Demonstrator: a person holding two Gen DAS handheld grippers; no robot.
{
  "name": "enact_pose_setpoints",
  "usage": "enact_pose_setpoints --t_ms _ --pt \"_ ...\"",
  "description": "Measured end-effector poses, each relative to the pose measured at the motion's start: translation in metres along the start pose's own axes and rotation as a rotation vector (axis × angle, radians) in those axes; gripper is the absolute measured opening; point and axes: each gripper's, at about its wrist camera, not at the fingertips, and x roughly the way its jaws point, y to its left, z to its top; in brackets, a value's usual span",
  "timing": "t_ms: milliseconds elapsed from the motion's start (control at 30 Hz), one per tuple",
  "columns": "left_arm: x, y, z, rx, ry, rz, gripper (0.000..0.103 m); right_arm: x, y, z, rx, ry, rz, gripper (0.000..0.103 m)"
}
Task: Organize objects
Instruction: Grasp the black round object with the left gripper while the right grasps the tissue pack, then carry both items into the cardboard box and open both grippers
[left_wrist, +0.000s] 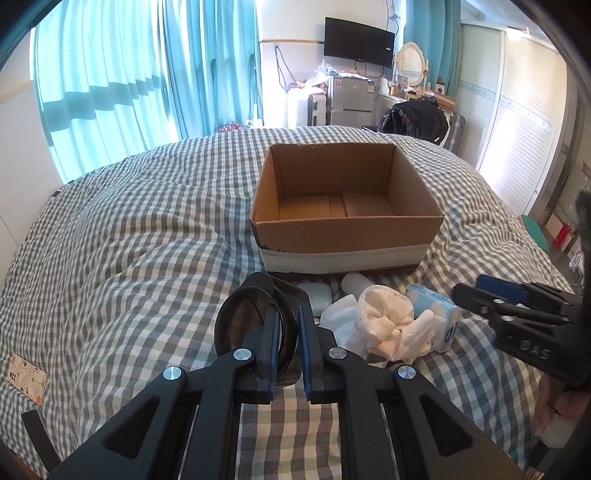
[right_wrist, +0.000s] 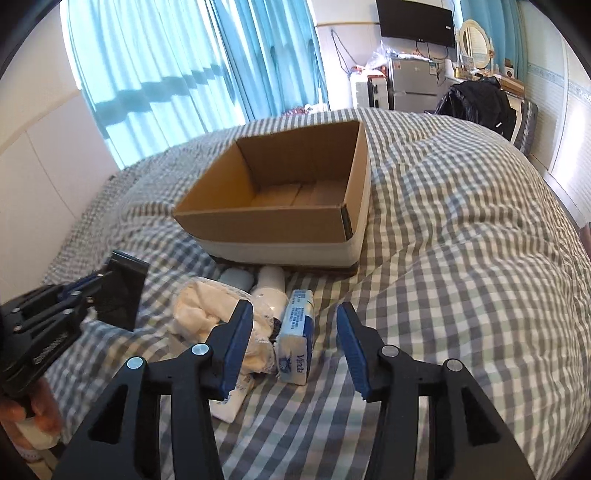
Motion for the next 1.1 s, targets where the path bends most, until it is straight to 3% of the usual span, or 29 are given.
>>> enact_pose_setpoints --t_ms 133,200,267,400,600,867,1000,1100 --pt "0.009 0.005 -0.003 -0.008 0.012 0.010 0.010 0.029 0.002 -0.002 -0.006 0.057 -0.023 0.046" --pt "0.013 0.008 -0.005 -0.015 0.020 0.008 0.010 0.039 0.002 -0.006 -0.009 0.092 -0.016 0.038" --pt "0.015 0.011 -0.006 -0.020 0.028 0.009 0.010 0.045 0.002 -0.008 -0.016 0.108 -0.013 0.022" --pt "0.012 0.015 -0.007 -0.030 0.026 0.012 0.010 0.034 0.004 -0.007 -0.035 0.081 -0.016 0.020" --pt "-0.005 0.017 0.006 -0.032 -0.004 -0.003 0.010 -0.009 0.005 0.009 -0.057 -0.027 -0.026 0.019" --pt "-0.036 0.010 0.078 -0.009 -0.104 -0.073 0.010 -0.073 0.019 0.072 -0.157 -0.187 -0.008 0.019" --pt "-0.036 0.004 0.123 0.020 -0.150 -0.125 0.010 -0.073 0.031 0.112 -0.193 -0.233 0.004 0.019" --pt "-0.021 -0.001 0.148 0.051 -0.153 -0.114 0.010 -0.059 0.036 0.140 -0.193 -0.243 0.009 0.019"
